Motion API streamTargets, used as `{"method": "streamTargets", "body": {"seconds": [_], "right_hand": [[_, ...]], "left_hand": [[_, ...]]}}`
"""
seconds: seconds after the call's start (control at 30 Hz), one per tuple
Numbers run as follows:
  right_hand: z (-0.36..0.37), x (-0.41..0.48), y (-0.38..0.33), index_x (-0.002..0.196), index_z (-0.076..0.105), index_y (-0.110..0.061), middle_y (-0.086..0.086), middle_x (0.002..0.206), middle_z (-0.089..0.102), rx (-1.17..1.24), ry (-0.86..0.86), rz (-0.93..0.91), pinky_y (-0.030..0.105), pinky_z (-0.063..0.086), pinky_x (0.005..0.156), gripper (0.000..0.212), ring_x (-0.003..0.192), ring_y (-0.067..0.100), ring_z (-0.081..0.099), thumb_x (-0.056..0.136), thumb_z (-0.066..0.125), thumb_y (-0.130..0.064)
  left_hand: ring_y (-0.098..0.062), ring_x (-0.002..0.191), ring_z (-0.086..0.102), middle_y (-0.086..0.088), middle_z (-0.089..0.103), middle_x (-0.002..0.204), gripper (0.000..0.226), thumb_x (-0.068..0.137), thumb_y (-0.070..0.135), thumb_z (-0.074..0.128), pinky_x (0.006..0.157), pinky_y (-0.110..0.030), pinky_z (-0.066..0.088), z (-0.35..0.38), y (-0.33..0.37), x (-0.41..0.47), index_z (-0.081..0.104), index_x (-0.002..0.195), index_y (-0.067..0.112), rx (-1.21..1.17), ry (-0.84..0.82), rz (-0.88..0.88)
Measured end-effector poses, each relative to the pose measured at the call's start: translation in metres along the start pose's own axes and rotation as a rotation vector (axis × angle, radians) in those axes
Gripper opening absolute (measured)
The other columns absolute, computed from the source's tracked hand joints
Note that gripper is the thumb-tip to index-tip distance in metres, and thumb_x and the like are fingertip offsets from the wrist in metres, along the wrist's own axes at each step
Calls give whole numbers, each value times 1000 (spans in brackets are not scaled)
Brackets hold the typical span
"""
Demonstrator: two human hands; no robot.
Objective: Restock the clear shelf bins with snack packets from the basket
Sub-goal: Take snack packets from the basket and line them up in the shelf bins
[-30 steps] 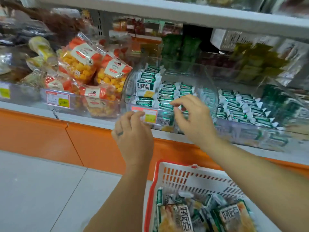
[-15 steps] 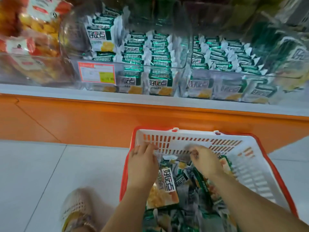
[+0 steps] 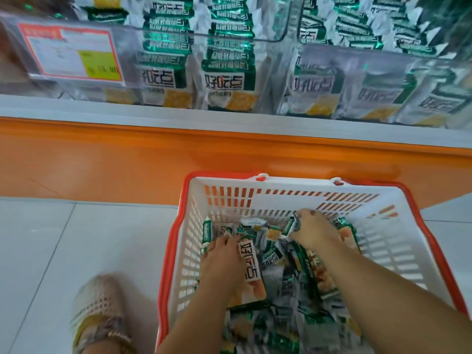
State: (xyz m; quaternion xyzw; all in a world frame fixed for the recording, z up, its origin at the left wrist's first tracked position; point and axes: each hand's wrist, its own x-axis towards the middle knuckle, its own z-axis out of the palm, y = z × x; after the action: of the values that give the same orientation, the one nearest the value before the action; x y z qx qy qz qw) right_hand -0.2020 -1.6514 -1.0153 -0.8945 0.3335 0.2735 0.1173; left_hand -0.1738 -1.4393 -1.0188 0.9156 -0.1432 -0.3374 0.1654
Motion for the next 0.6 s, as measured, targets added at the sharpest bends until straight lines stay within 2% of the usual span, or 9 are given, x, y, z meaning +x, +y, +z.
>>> {"method": "streamTargets", "body": {"seconds": [0.13, 0.23, 0.3, 0.37, 0.43, 0.5, 0.57, 0.6], "right_hand": [[4, 1, -1, 136, 40, -24, 16, 138, 42, -106, 7, 47, 41, 46, 95, 51, 120, 33, 48, 90, 55, -41], [5, 0, 0, 126, 53, -21, 9, 124, 58, -90, 17, 33, 38, 49, 92, 36, 109, 28, 57, 92, 53, -34], [2, -1, 5, 112, 64, -18, 6, 111, 66, -37, 76, 47, 34, 52, 84, 23, 96, 25, 63, 92, 54, -22], [-3, -2, 11, 102, 69, -10, 10, 105, 68, 14, 115, 64, 33, 54, 81, 24, 90, 26, 64, 90, 50, -4], [-9, -4, 14, 102, 69, -6, 13, 105, 67, 14, 109, 58, 33, 53, 84, 28, 91, 26, 63, 88, 47, 4], [-12, -5, 15, 95, 68, -5, 12, 98, 65, 9, 65, 51, 31, 51, 81, 20, 83, 23, 61, 91, 48, -1], [-11, -5, 13, 81, 56, -5, 10, 82, 57, -17, 12, 50, 29, 43, 72, 19, 68, 18, 49, 94, 44, -9], [-10, -6, 11, 83, 51, -7, 11, 86, 56, -34, -10, 62, 29, 39, 73, 16, 70, 20, 47, 95, 41, -12]], "left_hand": [[-21, 134, 32, 3, 36, 145, 49, 96, 30, 44, 113, -45, 28, -2, -1, -2, 31, 143, 30, -2, 20, 13], [-21, 135, 32, 3, 36, 145, 49, 96, 31, 43, 113, -46, 28, -1, -1, -2, 31, 143, 30, 2, 23, 17], [-21, 135, 31, 3, 36, 145, 49, 96, 31, 44, 113, -46, 29, -1, -1, -2, 30, 144, 30, -8, 9, 15], [-22, 135, 32, 1, 36, 146, 49, 96, 30, 45, 112, -46, 31, -3, -1, -4, 32, 143, 28, -29, -8, 19], [-23, 134, 33, 0, 35, 145, 48, 96, 28, 45, 110, -44, 35, -5, -1, -8, 34, 143, 26, -57, -20, 30], [-23, 133, 34, 0, 36, 144, 47, 96, 26, 46, 108, -42, 39, -7, -2, -12, 37, 142, 25, -73, -28, 43], [-22, 129, 38, -1, 39, 141, 44, 95, 25, 47, 105, -40, 42, -8, -3, -17, 40, 139, 23, -81, -37, 53], [-22, 127, 40, 0, 39, 140, 43, 95, 25, 47, 104, -39, 43, -8, -5, -20, 42, 138, 23, -82, -44, 57]]}}
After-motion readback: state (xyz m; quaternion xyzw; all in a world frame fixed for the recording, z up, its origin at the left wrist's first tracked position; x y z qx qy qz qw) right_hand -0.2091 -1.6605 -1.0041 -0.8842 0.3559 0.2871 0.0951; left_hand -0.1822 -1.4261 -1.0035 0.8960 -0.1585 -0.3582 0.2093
